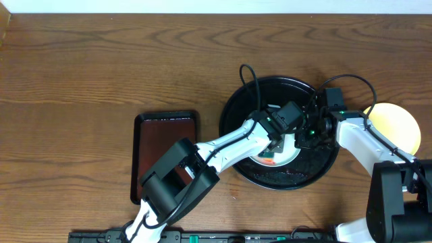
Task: Clean dirty plates on tray and stack at the side
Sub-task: 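Move the left gripper with sponge back over the small tray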
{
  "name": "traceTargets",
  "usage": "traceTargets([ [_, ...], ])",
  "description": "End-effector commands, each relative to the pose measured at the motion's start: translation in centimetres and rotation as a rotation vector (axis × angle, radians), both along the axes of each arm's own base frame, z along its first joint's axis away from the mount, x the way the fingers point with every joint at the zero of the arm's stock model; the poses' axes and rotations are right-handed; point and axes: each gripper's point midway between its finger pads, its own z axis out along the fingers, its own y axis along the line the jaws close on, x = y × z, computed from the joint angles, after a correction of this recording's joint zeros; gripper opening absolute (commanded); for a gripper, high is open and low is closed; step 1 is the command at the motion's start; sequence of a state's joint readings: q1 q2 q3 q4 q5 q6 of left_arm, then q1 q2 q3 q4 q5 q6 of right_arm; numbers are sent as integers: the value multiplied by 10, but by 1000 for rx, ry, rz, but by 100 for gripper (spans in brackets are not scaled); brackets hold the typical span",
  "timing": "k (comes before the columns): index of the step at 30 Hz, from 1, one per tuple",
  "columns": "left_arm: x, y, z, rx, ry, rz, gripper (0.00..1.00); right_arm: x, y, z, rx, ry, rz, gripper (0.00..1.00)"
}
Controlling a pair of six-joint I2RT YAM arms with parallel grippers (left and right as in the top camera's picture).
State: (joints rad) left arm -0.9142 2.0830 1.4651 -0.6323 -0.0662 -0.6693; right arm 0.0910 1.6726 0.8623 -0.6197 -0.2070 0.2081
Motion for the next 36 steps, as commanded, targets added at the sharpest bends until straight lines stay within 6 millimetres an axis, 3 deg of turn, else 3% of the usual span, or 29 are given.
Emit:
traceTargets([
  [1, 37, 77, -17, 306, -141, 69, 11, -23, -15, -23, -101, 83, 24, 1],
  [9, 59, 112, 6, 539, -285, 21, 11, -23, -16, -23, -105, 81, 31, 1],
  [12, 60, 116, 13, 576, -294, 9, 11, -23, -16, -23, -105, 81, 31, 1],
  [16, 54, 103, 19, 505, -230, -6, 12, -23, -16, -23, -105, 81, 30, 1],
  [20, 40, 73, 35, 321, -124, -27, 11, -23, -16, -23, -105, 81, 30, 1],
  [23, 30, 57, 56, 199, -91, -40, 10, -23, -16, -23, -105, 80, 30, 1],
  [26, 22, 57, 87, 134, -103, -43, 8, -23, -16, -23, -105, 79, 30, 1],
  [31, 0, 84, 147, 100, -126, -35, 8, -22, -16, -23, -105, 77, 31, 1],
  [36, -18, 138, 194, 119, -153, 27, 8, -15, -9, -14, -72, 41, 57, 1],
])
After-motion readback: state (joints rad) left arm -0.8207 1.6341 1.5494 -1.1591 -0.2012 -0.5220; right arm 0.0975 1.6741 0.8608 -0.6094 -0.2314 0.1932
